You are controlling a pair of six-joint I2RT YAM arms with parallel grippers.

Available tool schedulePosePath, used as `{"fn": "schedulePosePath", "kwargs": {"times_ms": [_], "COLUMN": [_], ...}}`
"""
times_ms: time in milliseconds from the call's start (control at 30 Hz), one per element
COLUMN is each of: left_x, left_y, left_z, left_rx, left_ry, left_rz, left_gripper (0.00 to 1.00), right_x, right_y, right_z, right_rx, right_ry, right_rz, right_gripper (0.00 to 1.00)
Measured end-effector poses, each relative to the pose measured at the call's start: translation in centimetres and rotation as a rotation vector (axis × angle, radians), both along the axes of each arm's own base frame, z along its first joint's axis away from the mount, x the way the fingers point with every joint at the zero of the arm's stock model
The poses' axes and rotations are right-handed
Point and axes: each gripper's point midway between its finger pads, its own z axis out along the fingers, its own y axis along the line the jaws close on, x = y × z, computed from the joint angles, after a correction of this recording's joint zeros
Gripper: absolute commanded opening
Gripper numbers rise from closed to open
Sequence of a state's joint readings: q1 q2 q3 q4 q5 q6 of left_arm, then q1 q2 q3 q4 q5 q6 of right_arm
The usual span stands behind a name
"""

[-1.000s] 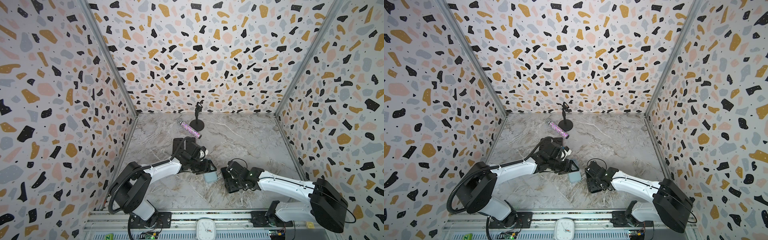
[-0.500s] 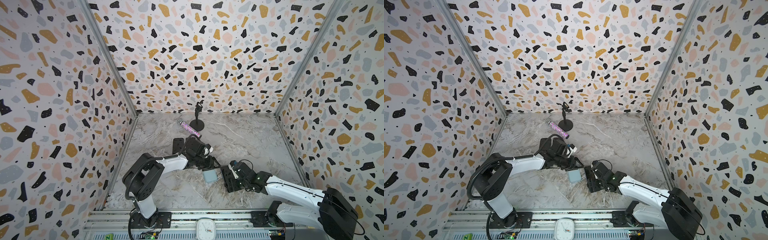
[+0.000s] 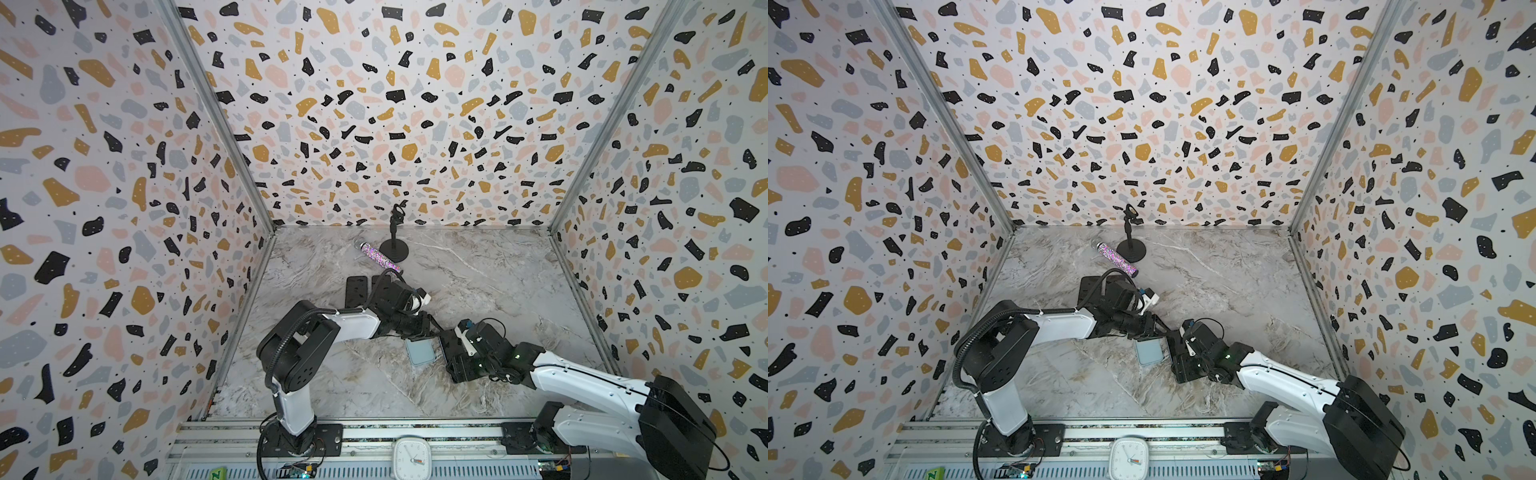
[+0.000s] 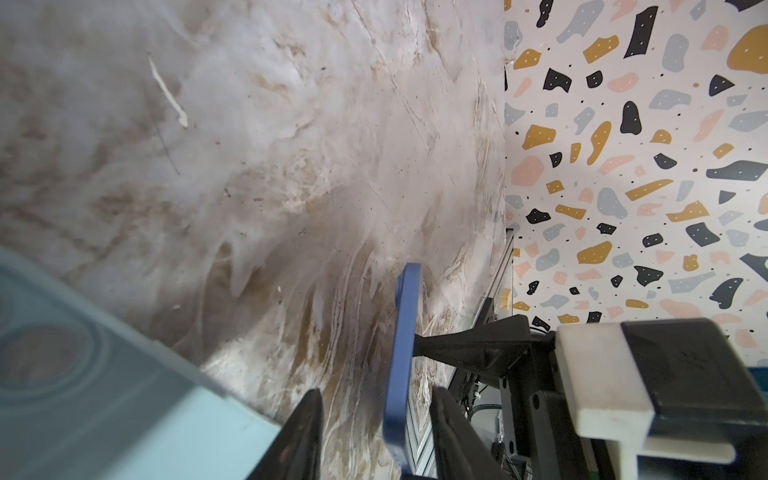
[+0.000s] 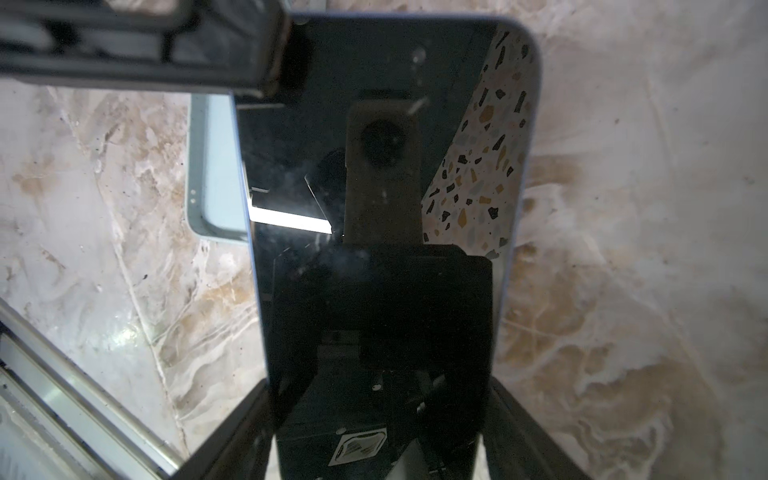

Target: Put the phone into the phone case

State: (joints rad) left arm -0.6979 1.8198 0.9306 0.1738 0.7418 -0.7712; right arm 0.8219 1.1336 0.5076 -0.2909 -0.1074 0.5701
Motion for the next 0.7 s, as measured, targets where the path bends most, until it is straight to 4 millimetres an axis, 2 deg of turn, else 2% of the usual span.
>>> {"fn": "schedulePosePath", "kwargs": {"times_ms": [200, 400, 700], "left_x": [-0.09, 0.14, -0.17], "left_y": [-0.21, -0.67, -0.47], "left_z": [-0.31, 0.44, 0.05], "left_rx": [-0.01, -0.047, -0.053], "left_ry": [0.01, -0.006, 0.002], "left_rz": [-0.01, -0.016, -0.012], "left_gripper": [0.3, 0.23, 0.25], "right_x": [-0.07, -0.06, 0.02], "right_y": [0.15, 0.14, 0.17], "right_z": [-0.24, -0.65, -0.98], "right_rx": [0.001, -0.01, -0.017], "right_ry": [0.01, 0.018, 0.022], "right_rz": [0.005, 0.004, 0.003], "right_gripper": [0.57, 0.57, 0.56]}}
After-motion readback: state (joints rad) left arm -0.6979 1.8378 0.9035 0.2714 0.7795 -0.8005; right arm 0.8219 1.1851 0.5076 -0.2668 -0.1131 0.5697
